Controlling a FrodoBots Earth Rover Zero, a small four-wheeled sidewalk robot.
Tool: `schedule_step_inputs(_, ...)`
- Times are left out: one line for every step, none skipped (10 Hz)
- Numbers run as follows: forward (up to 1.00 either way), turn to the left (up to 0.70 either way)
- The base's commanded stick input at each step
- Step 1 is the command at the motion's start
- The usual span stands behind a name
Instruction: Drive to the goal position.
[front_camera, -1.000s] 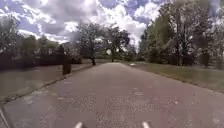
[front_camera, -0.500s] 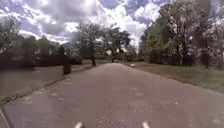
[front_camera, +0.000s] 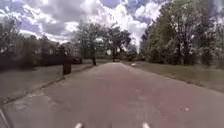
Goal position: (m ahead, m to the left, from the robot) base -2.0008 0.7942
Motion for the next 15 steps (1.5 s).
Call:
schedule_step_inputs(1.0, 0.0)
schedule_step_inputs(1.0, 0.0)
schedule_step_inputs(1.0, 0.0)
schedule_step_inputs(1.0, -0.27)
schedule_step_inputs(1.0, -0.27)
schedule_step_inputs(1.0, -0.27)
schedule_step_inputs(1.0, -0.27)
schedule_step_inputs(1.0, -0.27)
schedule_step_inputs(1.0, -0.27)
schedule_step_inputs(1.0, -0.27)
schedule_step_inputs(1.0, -0.27)
schedule_step_inputs(1.0, 0.0)
schedule_step_inputs(1.0, 0.0)
schedule_step_inputs(1.0, 0.0)
schedule_step_inputs(1.0, 0.0)
